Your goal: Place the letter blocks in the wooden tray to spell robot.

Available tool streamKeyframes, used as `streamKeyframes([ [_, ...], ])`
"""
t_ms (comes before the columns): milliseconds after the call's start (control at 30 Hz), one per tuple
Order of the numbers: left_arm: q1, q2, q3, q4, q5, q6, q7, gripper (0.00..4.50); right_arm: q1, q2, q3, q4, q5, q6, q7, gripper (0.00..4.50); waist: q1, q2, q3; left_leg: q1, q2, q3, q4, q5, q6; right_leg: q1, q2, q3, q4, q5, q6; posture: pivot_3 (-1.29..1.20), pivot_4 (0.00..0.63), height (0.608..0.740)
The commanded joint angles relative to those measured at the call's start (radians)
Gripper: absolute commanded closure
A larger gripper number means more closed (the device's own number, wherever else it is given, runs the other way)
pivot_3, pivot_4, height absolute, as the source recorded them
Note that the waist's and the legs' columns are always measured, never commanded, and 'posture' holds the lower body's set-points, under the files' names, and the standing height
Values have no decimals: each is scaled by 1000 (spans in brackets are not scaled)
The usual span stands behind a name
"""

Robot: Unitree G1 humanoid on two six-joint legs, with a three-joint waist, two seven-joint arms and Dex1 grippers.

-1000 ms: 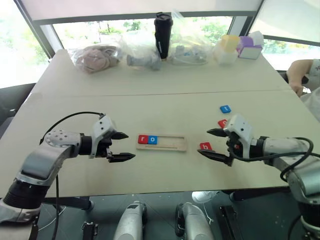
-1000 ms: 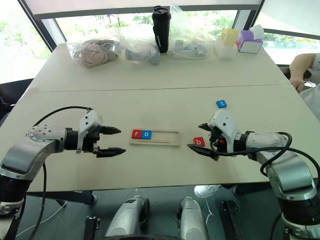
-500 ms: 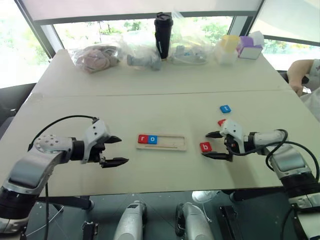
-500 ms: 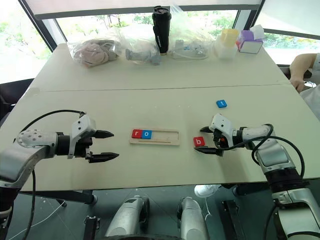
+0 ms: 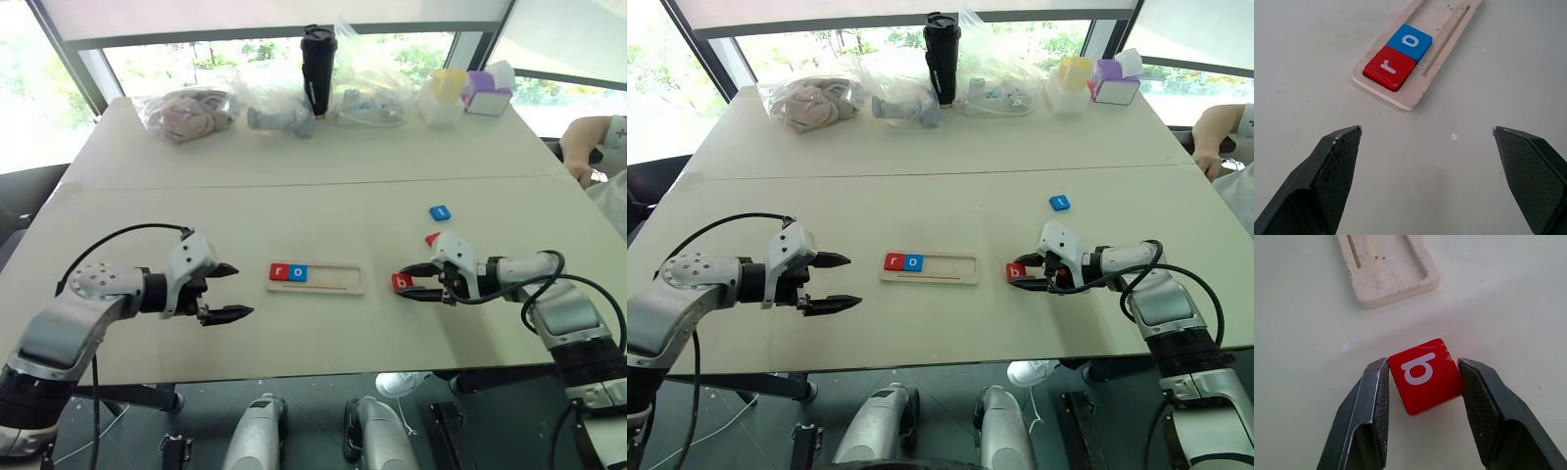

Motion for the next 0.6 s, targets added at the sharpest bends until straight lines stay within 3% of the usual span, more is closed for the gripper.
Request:
streamKeyframes([
  [33,-19,-4,4,-1,0,-18,-5,0,-35,33,-7,-99,18,50,-50,2912,0,0,0,0,0,0,0,0,0,0,0,0,0,0,0,0,150,740],
  [167,-25,-7,-2,4,0,-19,-4,0,-83,100,40,-149,-20,104,-127,2912,-2,0,0,0,1,1,0,0,0,-1,2,2,1,1,-1,0,150,740],
  [300,-9,-7,21,-16,-17,-5,1,0,-174,239,128,-140,-84,208,-258,2912,-4,0,0,0,2,1,0,0,0,-3,3,3,3,1,-2,0,150,740],
  [600,17,-10,53,-41,-37,12,32,0,-246,341,233,-111,-113,267,-288,2912,-2,0,0,0,2,3,1,0,0,-4,3,5,3,3,-4,0,150,740],
])
